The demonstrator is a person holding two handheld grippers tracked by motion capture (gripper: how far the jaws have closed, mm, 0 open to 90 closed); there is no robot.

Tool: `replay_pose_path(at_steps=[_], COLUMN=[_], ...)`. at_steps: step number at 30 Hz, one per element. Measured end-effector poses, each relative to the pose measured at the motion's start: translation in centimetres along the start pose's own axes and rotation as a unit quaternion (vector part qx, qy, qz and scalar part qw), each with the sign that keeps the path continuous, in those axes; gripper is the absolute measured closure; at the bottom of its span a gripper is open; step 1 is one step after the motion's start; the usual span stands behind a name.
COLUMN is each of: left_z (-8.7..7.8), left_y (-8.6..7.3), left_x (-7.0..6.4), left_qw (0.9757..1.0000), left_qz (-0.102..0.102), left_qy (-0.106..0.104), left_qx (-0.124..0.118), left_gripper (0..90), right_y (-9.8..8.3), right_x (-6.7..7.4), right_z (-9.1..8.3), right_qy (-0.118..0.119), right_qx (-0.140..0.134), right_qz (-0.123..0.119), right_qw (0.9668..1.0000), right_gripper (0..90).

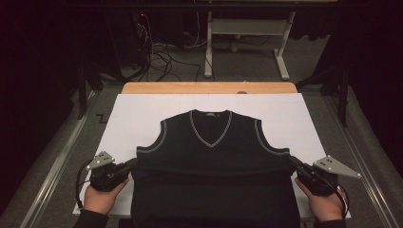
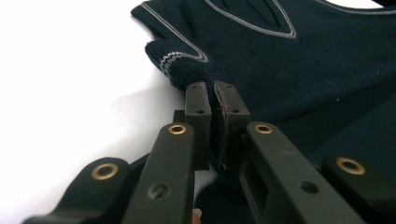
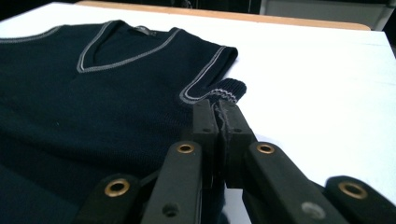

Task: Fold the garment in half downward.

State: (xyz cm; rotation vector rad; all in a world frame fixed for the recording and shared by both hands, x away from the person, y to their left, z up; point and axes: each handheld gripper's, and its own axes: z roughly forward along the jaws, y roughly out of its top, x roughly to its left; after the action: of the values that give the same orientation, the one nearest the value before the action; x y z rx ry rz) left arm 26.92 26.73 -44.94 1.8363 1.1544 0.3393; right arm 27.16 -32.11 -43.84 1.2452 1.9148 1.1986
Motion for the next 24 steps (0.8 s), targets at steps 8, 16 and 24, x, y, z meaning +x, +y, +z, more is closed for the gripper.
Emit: replay_pose_path(at_steps=[8,16,24], left_z=[-1.8,-2.9,-2.4], left_y=[-2.6,-4.6,-4.2], left_x=[-1.5,-2.2,-1.9], left_qw=[0.9996,0.9985,0.9997], left_qz=[0.005,0.013,0.009], left_qy=[-0.015,-0.022,-0.009], left_qx=[0.022,0.049,0.021], left_gripper=[81.5,79.5,45.1], right_y=[-1.6,-3.7,-3.7], right_x=[0.8,2.2,2.0], right_z=[-2.1,-4.5,-4.3], right_qy=[0.001,0.011,0.013], right_qx=[0.017,0.040,0.025], right_qz=[-0.009,-0.021,-0.003], right_qw=[0.9998,0.9989,0.9996], right_gripper=[87.6,86.4,59.2])
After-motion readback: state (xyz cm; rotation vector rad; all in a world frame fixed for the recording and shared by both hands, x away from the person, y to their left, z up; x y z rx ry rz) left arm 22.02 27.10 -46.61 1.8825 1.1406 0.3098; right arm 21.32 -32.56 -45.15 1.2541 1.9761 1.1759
